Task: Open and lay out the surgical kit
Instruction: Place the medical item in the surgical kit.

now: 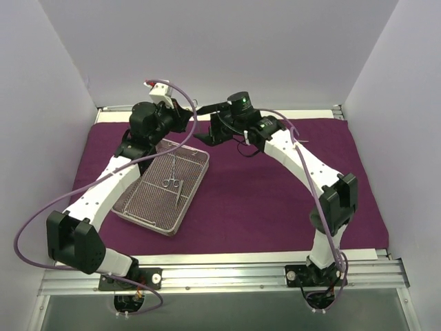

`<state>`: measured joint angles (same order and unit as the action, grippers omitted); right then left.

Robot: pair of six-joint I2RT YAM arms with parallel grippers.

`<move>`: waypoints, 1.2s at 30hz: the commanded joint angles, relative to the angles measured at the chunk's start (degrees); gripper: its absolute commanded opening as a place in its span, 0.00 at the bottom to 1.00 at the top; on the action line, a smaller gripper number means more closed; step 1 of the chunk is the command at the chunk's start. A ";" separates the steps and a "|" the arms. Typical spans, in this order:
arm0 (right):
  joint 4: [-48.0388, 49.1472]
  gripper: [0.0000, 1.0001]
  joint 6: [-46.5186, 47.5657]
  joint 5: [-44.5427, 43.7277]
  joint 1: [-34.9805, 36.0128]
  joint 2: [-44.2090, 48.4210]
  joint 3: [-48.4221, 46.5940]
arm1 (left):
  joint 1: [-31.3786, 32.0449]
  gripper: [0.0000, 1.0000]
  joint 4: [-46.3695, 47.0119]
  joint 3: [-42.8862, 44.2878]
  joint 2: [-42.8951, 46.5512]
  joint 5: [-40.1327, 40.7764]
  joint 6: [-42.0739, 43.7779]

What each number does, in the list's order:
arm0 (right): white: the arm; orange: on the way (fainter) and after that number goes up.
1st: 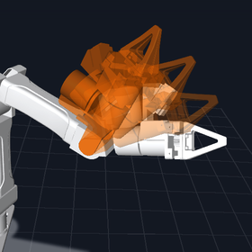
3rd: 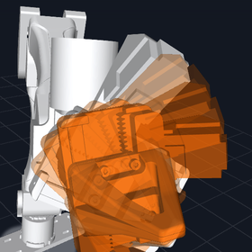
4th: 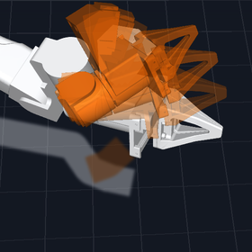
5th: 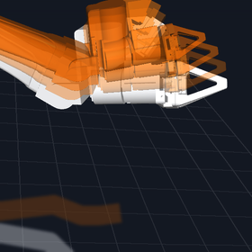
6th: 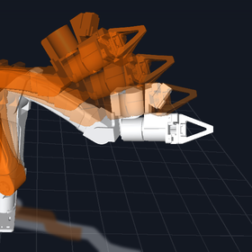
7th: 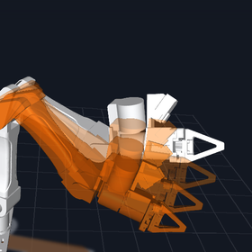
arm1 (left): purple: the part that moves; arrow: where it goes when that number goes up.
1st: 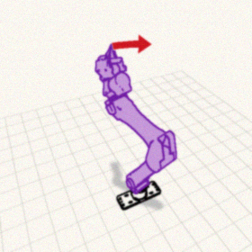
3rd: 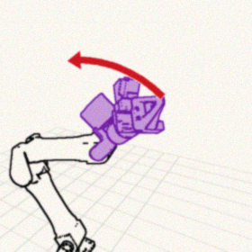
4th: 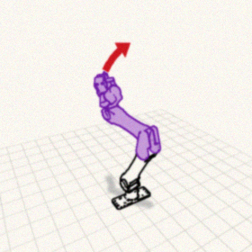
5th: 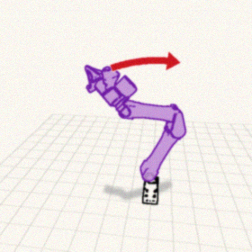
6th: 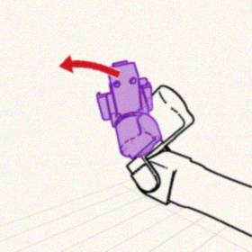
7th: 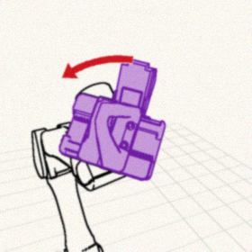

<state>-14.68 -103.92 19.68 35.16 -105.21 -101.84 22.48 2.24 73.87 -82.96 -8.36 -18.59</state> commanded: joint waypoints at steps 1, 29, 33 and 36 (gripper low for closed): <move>5.97 0.63 -12.78 -5.96 0.43 6.06 3.31 | 0.02 0.02 11.72 -1.61 3.15 2.74 1.89; 25.31 0.61 -28.18 -8.26 -0.18 9.06 19.58 | 0.72 0.02 22.10 -10.85 8.69 -2.10 -0.66; 26.10 0.61 -28.97 -8.17 -0.18 8.53 19.66 | 0.81 0.02 23.25 -10.85 8.52 -1.92 -0.75; 26.80 0.61 -30.11 -8.17 -0.18 8.97 21.07 | 0.81 0.02 24.56 -11.20 8.51 -2.10 -0.66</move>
<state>8.86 -114.02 11.44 35.27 -97.14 -81.71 22.94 20.84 62.48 -76.79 -9.47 -19.05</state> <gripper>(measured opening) 0.611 0.051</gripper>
